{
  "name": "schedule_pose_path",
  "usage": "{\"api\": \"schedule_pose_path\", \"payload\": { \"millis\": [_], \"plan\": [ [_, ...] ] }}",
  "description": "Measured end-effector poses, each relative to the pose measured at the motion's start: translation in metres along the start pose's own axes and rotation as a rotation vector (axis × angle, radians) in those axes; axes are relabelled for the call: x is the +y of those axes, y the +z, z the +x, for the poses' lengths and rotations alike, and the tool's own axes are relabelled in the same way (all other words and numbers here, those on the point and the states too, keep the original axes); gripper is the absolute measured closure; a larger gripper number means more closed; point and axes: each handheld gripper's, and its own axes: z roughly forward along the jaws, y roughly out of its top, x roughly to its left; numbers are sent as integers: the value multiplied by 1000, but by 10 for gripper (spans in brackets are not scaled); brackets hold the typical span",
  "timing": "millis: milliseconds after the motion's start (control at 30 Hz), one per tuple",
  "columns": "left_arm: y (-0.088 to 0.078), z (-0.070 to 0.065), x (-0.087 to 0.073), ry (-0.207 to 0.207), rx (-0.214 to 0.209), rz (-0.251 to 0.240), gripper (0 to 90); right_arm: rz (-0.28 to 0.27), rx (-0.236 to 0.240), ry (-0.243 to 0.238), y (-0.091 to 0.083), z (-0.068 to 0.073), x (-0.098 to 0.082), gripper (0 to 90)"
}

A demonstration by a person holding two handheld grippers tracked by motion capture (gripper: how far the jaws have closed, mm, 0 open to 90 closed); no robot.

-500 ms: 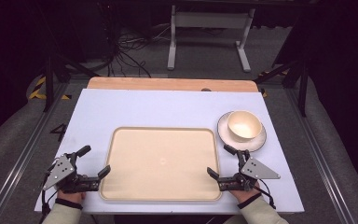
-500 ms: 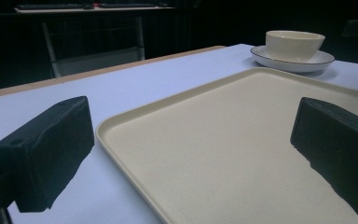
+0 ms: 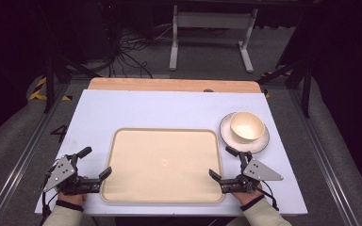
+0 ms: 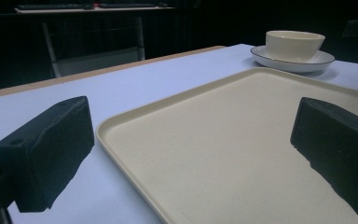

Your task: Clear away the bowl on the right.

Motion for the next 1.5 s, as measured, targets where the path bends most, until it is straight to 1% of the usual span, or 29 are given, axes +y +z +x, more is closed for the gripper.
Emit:
{"api": "schedule_pose_path", "payload": {
  "millis": [233, 300, 400, 433, 467, 533, 633, 733, 767, 800, 933, 1067, 1133, 1233, 1433, 1500],
  "plan": [
    [0, 0, 0, -1, 1, 0, 2, -3, -4, 6, -1, -1, 1, 36],
    [0, 0, 0, -2, 1, 0, 2, 4, -13, 1, -1, -1, 4, 30],
    [0, 0, 0, -4, 1, 1, 2, 11, -17, -25, -1, -1, 8, 26],
    [0, 0, 0, -4, 1, 0, 2, 28, -16, -27, -1, -1, 10, 29],
    [0, 0, 0, -4, 1, 1, 2, 61, -17, -25, -1, 0, 13, 39],
    [0, 0, 0, -4, 1, 1, 2, 90, -14, -21, -1, 0, 16, 55],
    [0, 0, 0, -5, 1, -1, 2, 148, -17, -10, -1, -1, 24, 73],
    [0, 0, 0, -5, 4, 0, 2, 175, -26, 3, -1, -3, 33, 73],
    [0, 0, 0, -5, 4, -1, 2, 195, -23, 18, -1, -3, 37, 77],
    [0, 0, 0, -6, 4, -1, 2, 211, -7, 28, -2, -4, 40, 87],
    [0, 0, 0, -5, 3, 1, 2, 286, 2, 30, -1, -5, 50, 124],
    [0, 0, 0, -4, 3, 1, 2, 359, -11, 48, -1, -6, 59, 163],
    [0, 0, 0, -6, 4, 0, 2, 412, -16, 71, 1, -6, 64, 172],
    [0, 0, 0, -2, 3, 0, 2, 460, -22, 92, 2, -7, 71, 180],
    [0, 0, 0, 2, 1, 0, 2, 542, -15, 92, 9, -8, 79, 199],
    [0, 0, 0, 2, 1, 0, 2, 580, -7, 99, 12, -9, 81, 207]
  ]
}}
